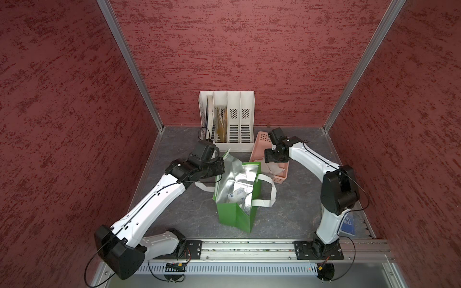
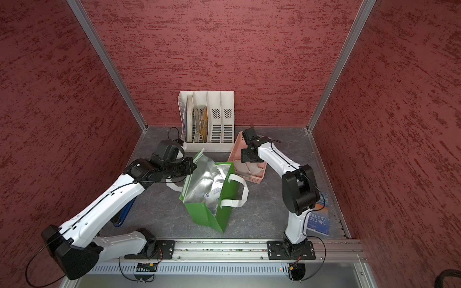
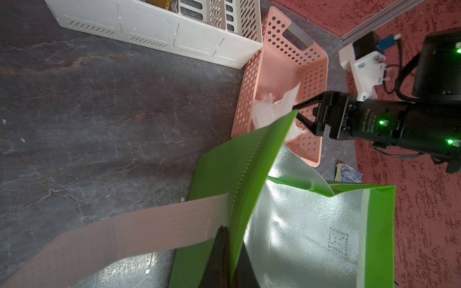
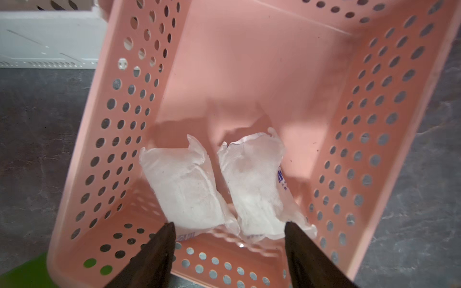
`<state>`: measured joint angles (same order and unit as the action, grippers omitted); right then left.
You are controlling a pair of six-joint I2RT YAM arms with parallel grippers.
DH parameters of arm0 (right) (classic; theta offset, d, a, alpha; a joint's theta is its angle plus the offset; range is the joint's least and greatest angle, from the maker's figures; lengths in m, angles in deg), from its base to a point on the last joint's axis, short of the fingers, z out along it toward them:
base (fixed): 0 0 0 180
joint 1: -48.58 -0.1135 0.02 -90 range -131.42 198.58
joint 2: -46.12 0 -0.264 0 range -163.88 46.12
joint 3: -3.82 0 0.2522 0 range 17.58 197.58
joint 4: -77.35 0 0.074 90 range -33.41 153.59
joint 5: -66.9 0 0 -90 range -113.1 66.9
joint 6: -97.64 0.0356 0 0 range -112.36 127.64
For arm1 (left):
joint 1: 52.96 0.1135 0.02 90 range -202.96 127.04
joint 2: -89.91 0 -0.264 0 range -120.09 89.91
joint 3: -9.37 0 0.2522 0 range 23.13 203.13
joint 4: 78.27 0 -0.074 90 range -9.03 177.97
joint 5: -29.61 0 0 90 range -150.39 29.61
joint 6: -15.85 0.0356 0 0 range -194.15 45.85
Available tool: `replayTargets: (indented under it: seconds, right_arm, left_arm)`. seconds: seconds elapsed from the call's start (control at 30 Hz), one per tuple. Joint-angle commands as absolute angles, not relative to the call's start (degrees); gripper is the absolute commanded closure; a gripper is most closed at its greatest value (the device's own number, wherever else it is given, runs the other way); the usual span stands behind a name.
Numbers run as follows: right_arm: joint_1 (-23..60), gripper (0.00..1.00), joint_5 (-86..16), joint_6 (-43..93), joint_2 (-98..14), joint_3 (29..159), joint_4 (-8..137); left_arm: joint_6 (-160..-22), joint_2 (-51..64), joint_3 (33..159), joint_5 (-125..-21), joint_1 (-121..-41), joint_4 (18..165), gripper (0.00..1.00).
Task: Place the ice pack in the delivery bag
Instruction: Pick up the ice pack from the bin.
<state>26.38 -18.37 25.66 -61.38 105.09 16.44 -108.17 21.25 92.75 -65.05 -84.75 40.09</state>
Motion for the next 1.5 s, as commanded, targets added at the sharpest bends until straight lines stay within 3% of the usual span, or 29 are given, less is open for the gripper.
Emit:
replayTargets:
  seconds: [0.0, 0.33, 0.8, 1.07, 1.2, 1.47]
  right_arm:
    - [27.8, 0.31, -18.5, 24.5, -63.3, 105.9, 14.9]
    - [27.8, 0.4, -14.5, 24.9, -65.5, 101.9, 16.3]
    - [27.9, 0.33, -15.6, 24.8, -74.4, 105.5, 16.8]
    - [27.8, 0.44, -14.7, 25.2, -74.9, 105.9, 17.0]
    - [27.9, 0.52, -13.8, 25.5, -72.7, 105.9, 17.5]
    - [27.9, 0.57, -12.4, 23.7, -59.6, 107.2, 20.0]
  left_arm:
    - [-107.3, 21.0, 92.3, -65.8, -84.8, 40.9, 1.0]
    - [-107.2, 20.3, 92.5, -66.3, -84.8, 41.2, 1.0]
    - [-107.5, 21.4, 92.2, -66.0, -85.0, 41.0, 1.0]
    - [-107.4, 21.4, 92.4, -65.8, -84.9, 41.0, 1.0]
    - [-107.4, 21.8, 92.4, -65.6, -84.9, 40.9, 1.0]
    - [-107.3, 22.1, 92.3, -65.6, -85.0, 41.1, 1.0]
